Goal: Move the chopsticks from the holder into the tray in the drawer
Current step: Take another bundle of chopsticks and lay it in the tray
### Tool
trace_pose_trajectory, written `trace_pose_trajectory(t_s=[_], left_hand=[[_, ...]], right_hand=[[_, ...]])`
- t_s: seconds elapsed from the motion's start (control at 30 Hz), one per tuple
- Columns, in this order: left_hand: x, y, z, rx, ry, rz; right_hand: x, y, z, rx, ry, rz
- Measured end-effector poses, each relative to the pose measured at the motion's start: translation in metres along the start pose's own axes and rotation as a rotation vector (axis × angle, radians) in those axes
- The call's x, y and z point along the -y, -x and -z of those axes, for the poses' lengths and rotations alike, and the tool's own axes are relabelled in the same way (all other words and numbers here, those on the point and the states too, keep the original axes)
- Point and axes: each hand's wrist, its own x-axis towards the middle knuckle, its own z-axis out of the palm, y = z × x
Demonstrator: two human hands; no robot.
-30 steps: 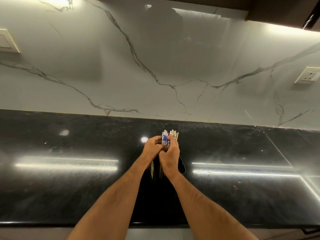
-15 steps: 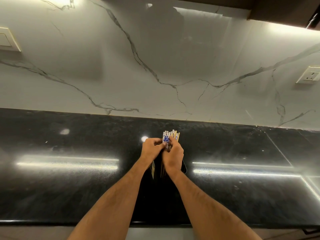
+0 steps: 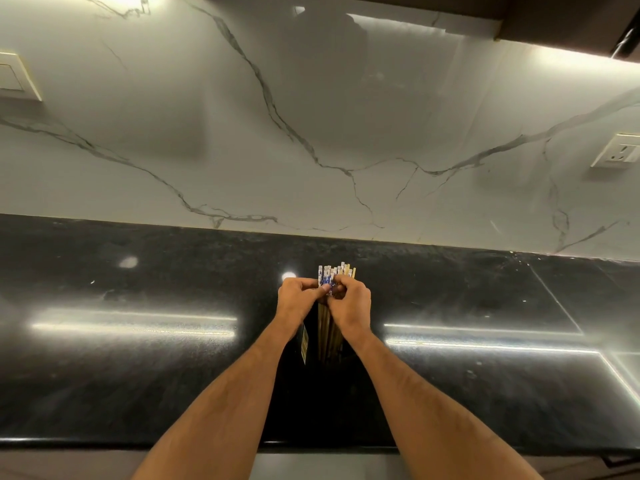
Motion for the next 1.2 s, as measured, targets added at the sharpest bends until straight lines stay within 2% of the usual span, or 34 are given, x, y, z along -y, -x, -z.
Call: trace_pose_trajectory(t_s=[0.13,0.43,0.63,0.8,0.93,1.1,1.2], left_hand=[[0.002,0.002,0.002,0.0,0.117,0.038],[0.0,0.013,0.003,0.014,0.194,0.007],[0.003,0.014,0.003,-0.025,0.1,-0.019],[0.001,0.016,0.004,-0.04,-0.014,-0.123],[-0.003,0.019,0.004,-0.102,-0.023,-0.26],[-0.015,0.022,0.008,-0.187,0.042,-0.281],[-0.029,0.027,0.009,-0.127,0.082,-0.298]], right_hand=[[-0.001,-0.001,0.001,0.052,0.002,0.013],[0.001,-0.006,0.006,0.121,-0.044,-0.014],[-0.001,-0.005,0.006,0.137,-0.086,-0.057],[-0.001,-0.003,0.004,0.086,-0.168,-0.138],[0.005,-0.003,0.005,0.018,-0.215,-0.134],[0.02,-0.011,0.024,-0.067,-0.274,-0.121],[0.033,-0.015,0.039,-0.115,-0.33,-0.074]])
